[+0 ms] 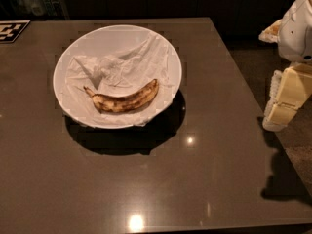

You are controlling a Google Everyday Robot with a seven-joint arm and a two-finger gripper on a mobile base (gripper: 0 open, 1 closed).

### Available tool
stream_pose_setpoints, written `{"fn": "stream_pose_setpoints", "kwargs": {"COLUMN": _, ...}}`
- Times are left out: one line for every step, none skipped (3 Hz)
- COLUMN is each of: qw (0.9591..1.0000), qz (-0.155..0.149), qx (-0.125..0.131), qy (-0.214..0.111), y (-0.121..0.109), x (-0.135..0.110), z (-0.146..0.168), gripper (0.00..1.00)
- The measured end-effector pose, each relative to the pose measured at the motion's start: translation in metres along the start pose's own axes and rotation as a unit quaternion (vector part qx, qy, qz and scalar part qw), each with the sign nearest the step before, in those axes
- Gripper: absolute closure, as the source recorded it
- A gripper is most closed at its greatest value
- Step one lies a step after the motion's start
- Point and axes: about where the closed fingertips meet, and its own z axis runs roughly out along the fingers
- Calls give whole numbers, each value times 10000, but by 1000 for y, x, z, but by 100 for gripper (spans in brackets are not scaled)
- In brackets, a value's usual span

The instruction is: Pick banana from white bowl

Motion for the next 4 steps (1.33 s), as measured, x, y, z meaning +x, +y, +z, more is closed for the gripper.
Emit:
{"fn": "stream_pose_setpoints", "kwargs": {"qw": 9983, "qz": -495, "qx": -192, "qy": 253, "y": 1, "x": -30, "z": 8, "gripper": 0}}
{"fn": "stream_pose_setpoints", "kwargs": {"qw": 9927, "qz": -975, "qx": -431, "qy": 568, "y": 2, "x": -57, "z": 22, "gripper": 0}}
{"fn": "stream_pose_setpoints", "kwargs": {"qw": 9899, "qz": -1130, "qx": -468, "qy": 711, "y": 2, "x": -74, "z": 24, "gripper": 0}}
{"fn": "stream_pose_setpoints", "kwargs": {"qw": 9908, "qz": -1153, "qx": -328, "qy": 636, "y": -2, "x": -81, "z": 26, "gripper": 0}}
